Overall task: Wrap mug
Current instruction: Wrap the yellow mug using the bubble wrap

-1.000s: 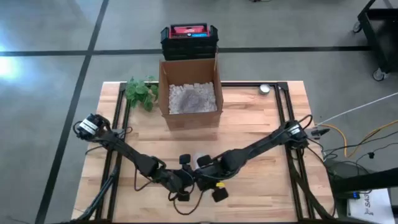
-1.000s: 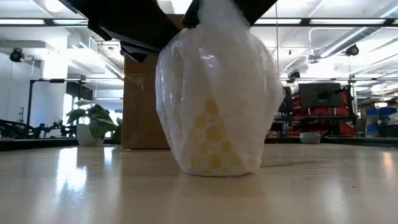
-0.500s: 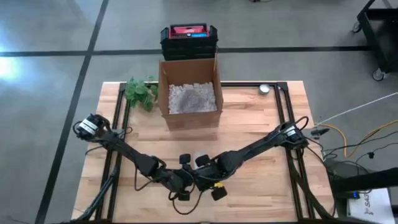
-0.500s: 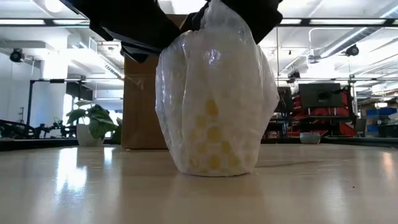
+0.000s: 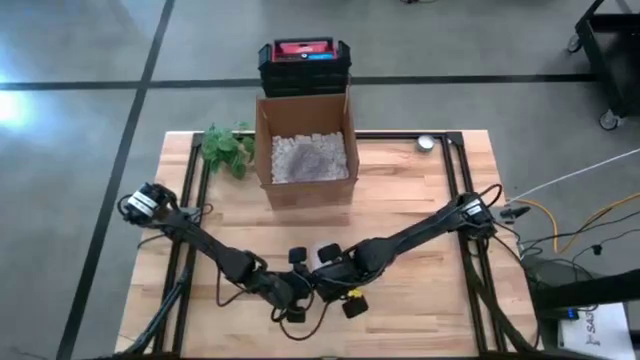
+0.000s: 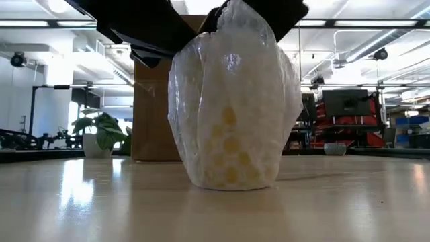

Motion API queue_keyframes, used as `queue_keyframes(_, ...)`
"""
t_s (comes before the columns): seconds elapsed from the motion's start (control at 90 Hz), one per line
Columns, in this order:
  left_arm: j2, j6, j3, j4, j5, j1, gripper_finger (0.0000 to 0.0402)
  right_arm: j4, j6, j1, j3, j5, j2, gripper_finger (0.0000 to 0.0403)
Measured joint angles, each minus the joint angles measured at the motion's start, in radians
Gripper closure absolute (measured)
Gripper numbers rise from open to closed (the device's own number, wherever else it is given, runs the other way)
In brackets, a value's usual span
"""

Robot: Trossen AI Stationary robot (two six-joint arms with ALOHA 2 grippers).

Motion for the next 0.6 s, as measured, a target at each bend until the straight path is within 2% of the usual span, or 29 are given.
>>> queue_keyframes(0.089, 0.000, 0.000, 0.000, 0.000, 0.000, 0.000, 0.0402, -0.014, 0.000, -0.001, 0.000, 0.004, -0.009, 0.0403)
queue_keyframes(0.356, 0.000, 0.000, 0.000, 0.000, 0.000, 0.000, 0.0402, 0.002, -0.012, -0.013, -0.004, 0.105, -0.004, 0.0403)
queue_keyframes(0.6, 0.000, 0.000, 0.000, 0.000, -0.001, 0.000, 0.0402, 0.118, -0.013, -0.016, -0.065, 0.098, 0.039, 0.0403)
